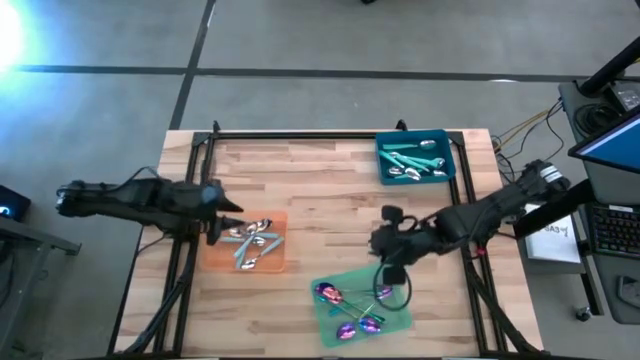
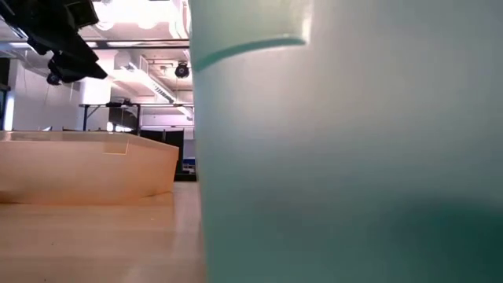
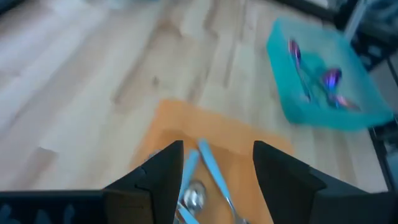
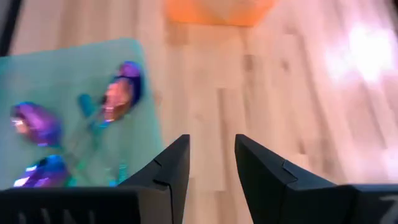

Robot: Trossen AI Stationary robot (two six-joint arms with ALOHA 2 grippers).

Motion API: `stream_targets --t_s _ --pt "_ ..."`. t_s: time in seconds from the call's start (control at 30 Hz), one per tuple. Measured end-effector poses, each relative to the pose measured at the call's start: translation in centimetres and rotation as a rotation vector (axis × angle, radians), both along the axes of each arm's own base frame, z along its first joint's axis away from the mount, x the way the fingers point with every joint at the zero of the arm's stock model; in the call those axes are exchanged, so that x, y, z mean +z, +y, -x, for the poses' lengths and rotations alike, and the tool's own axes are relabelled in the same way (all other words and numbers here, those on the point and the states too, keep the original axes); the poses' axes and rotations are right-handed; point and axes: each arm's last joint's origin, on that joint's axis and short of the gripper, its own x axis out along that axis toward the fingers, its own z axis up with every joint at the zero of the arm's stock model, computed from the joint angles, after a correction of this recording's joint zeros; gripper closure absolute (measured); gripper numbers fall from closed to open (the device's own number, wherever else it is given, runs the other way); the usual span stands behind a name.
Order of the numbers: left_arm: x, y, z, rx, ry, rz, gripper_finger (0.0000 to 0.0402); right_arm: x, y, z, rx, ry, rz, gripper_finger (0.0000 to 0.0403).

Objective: Sort silverware by color (type)
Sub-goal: Return to Home Position

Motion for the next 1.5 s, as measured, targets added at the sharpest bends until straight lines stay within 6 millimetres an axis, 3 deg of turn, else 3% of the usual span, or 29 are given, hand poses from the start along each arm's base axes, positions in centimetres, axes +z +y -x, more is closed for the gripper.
stream_targets --t_s 0.23,0.37,0.6,0.9,1.17,1.5 --pt "-0.1 0.4 2.4 0.068 -0.184 -0.013 0.0224 -4.2 -4.0 2.8 -0.067 -0.086 -0.042 0.0286" --pt "0.0 0.6 2.8 0.105 -0.327 -0.003 0.0224 -6.0 -5.3 4.0 -0.086 -0.217 -0.141 0.0287" --pt "-3.0 0.5 1.5 0.086 -0.486 -0.053 0.0224 -9.2 -5.7 5.7 -0.090 -0.417 -0.225 0.0287" --pt "-8.1 0.3 -0.2 0.074 -0.636 -0.092 0.0224 -13.4 -6.2 7.5 -0.105 -0.496 -0.275 0.0287" --pt "-8.1 0.3 -0.2 0.064 -0.620 -0.122 0.0224 -17.1 -7.2 10.9 -0.123 -0.657 -0.362 0.0287" --pt "-8.4 0.3 -0.3 0.053 -0.588 -0.121 0.0224 -17.5 -7.2 10.9 -0.119 -0.621 -0.336 0.0287"
